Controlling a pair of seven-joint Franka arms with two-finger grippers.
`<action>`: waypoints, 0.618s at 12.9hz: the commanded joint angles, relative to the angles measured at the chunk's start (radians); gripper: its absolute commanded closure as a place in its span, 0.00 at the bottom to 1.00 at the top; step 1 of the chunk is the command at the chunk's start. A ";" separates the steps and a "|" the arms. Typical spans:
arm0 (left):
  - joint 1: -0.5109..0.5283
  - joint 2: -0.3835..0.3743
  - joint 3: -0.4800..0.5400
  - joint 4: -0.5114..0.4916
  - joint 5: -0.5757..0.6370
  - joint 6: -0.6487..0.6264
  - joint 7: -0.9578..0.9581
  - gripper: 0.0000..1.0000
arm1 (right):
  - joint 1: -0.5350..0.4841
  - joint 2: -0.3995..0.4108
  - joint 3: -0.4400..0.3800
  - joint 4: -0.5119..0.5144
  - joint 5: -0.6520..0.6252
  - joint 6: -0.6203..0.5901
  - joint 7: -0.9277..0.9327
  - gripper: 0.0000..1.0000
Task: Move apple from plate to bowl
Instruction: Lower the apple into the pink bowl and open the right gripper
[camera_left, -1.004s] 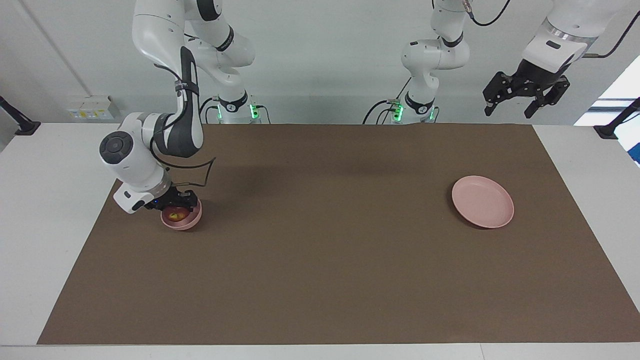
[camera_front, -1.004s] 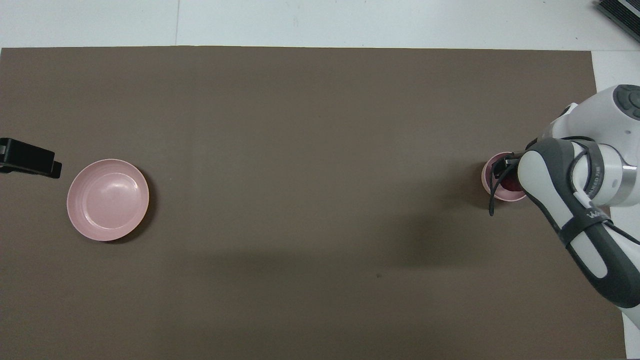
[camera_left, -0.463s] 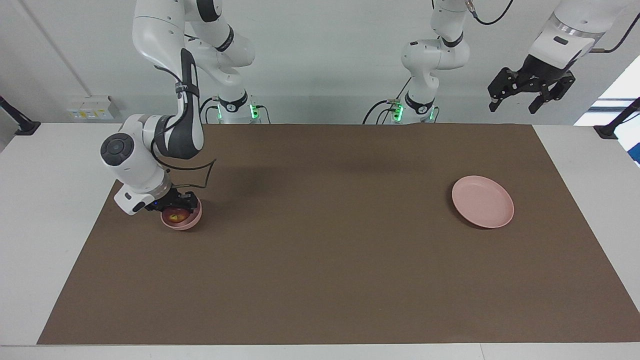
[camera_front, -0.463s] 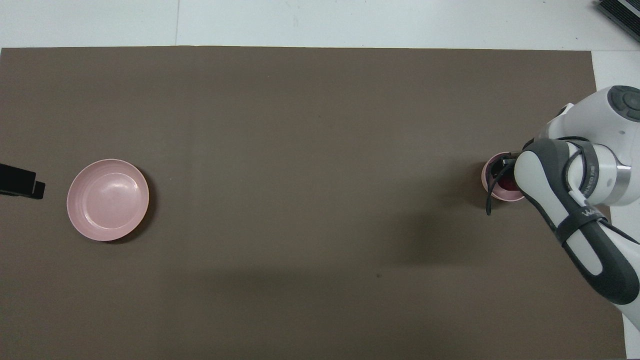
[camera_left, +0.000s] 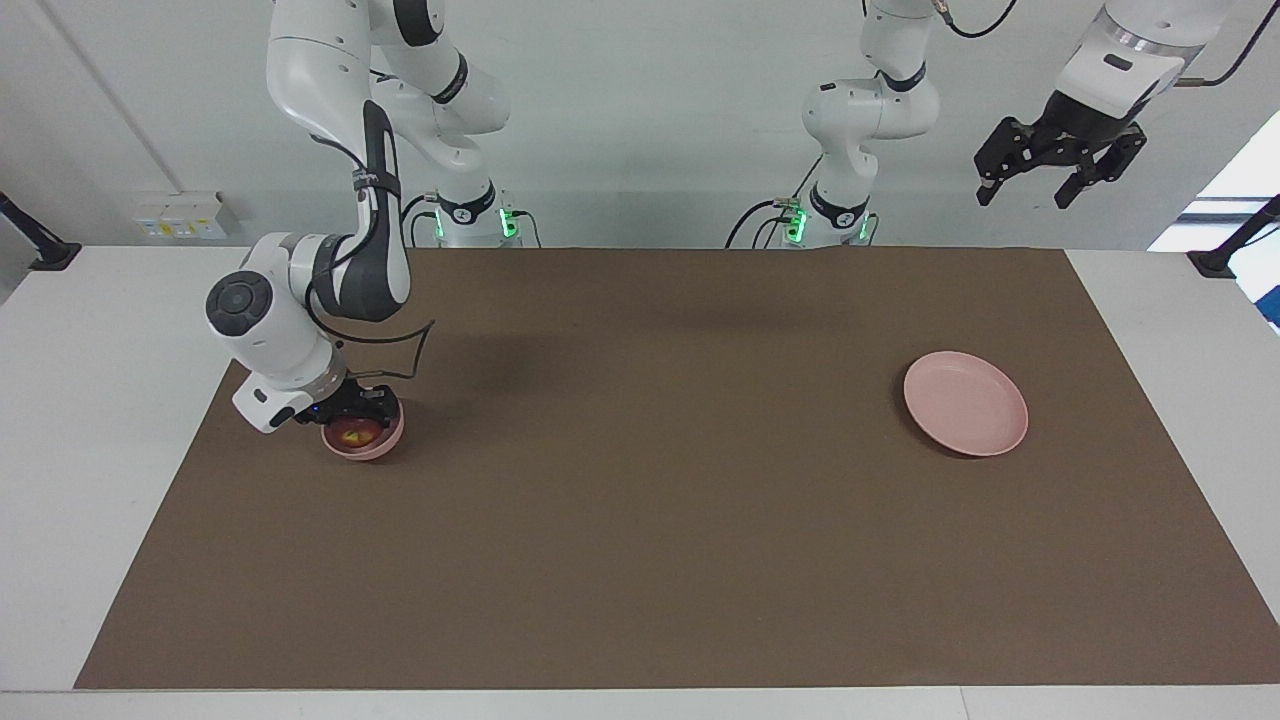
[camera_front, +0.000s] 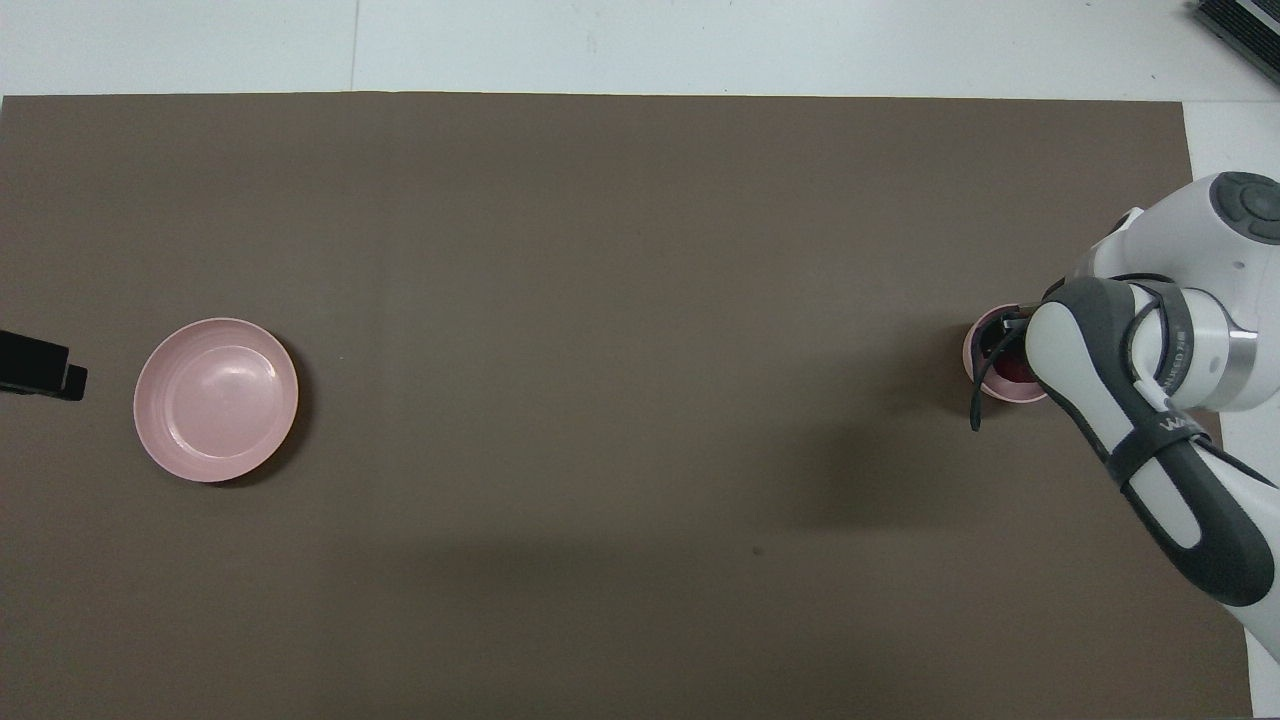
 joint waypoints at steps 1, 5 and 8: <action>0.000 -0.018 0.003 -0.021 0.021 -0.004 -0.005 0.00 | -0.005 0.000 0.007 -0.009 -0.019 0.023 0.008 1.00; 0.012 -0.022 0.005 -0.032 0.022 -0.001 0.009 0.00 | -0.005 0.002 0.007 -0.009 -0.019 0.023 0.009 0.84; 0.014 -0.024 0.006 -0.033 0.024 -0.004 0.014 0.00 | -0.005 0.005 0.007 -0.009 -0.019 0.024 0.017 0.60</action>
